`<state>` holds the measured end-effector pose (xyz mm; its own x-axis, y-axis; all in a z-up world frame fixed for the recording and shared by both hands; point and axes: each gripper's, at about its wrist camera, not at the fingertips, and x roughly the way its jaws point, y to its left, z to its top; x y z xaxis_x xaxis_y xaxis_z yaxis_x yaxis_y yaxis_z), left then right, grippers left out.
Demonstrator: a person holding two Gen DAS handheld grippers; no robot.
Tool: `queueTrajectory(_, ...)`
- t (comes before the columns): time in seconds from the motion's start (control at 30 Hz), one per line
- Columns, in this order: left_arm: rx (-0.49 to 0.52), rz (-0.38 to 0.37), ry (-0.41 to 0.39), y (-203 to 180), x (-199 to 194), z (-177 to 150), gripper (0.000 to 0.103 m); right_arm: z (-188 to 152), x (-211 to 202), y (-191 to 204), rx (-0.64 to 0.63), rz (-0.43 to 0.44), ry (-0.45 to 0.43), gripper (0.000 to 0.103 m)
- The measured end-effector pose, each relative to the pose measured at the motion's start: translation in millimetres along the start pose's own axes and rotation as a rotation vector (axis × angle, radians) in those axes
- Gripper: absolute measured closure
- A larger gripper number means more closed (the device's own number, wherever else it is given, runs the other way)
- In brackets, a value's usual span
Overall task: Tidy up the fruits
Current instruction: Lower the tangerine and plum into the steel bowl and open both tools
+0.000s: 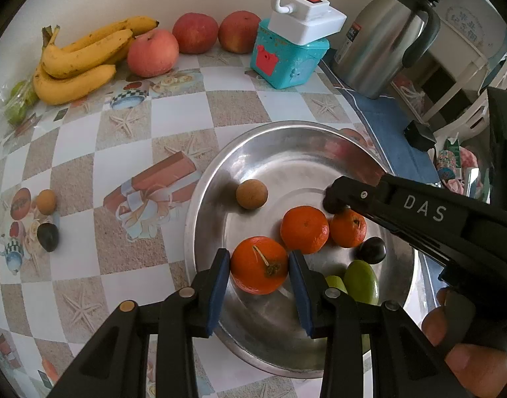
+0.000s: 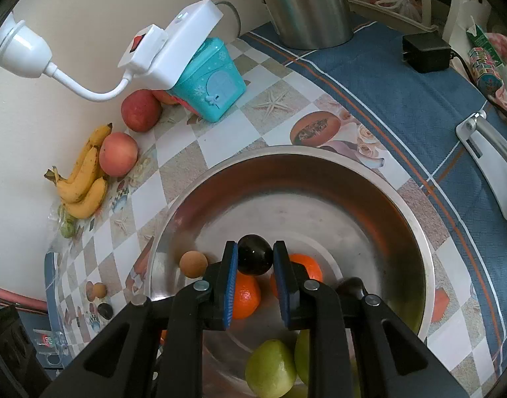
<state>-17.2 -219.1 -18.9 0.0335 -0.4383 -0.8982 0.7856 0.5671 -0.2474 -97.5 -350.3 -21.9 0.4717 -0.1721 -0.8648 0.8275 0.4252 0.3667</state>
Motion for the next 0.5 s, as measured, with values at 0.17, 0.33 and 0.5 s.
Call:
queueTrajectory(0.17, -0.001, 0.006, 0.001, -0.3, -1.2, 0.8, 0.057, 0.4, 0.5, 0.1, 0.001, 0.008, 0.008, 0.079)
queueTrajectory(0.33, -0.004, 0.006, -0.018, -0.2, -10.0, 3.7, 0.048, 1.9, -4.5, 3.1, -0.011, -0.001, 0.005, 0.079)
queueTrajectory(0.5, -0.039, -0.006, -0.014, 7.9, -17.5, 5.5, 0.047, 1.9, -10.4, 6.4, -0.031, -0.007, 0.007, 0.079)
